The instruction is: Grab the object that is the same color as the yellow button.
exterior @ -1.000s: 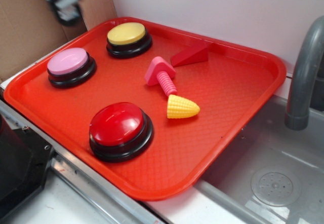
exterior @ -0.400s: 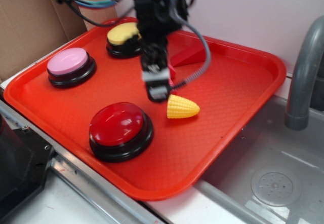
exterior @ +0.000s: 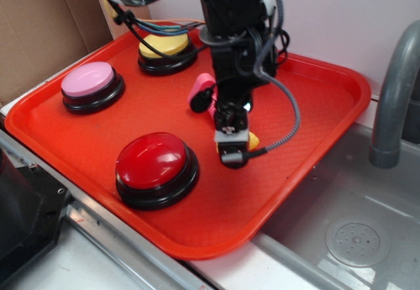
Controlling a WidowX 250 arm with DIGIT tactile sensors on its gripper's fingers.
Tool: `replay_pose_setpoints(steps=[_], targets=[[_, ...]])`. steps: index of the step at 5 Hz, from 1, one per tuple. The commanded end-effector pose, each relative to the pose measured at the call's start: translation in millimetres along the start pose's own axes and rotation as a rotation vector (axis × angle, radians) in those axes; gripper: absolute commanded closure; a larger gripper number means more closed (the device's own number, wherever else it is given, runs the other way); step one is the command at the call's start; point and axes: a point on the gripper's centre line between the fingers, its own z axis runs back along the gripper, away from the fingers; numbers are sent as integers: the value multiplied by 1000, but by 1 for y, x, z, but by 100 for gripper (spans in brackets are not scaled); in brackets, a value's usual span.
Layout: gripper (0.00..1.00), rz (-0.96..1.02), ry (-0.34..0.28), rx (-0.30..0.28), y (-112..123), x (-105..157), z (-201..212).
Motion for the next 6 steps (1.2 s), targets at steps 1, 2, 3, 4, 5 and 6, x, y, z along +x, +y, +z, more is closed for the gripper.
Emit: replay_pose_setpoints(steps=[1, 2, 3, 4, 5, 6], targets=[[0, 19, 10, -20, -2, 0, -13], [100, -9, -12, -47, -3, -2, -13], [100, -25, 3, -53, -1, -3, -10], [100, -13, 13, -52, 0, -3, -4], [100, 169, 21, -40, 11, -10, 39], [100, 322, -2, -22, 22, -28, 73]])
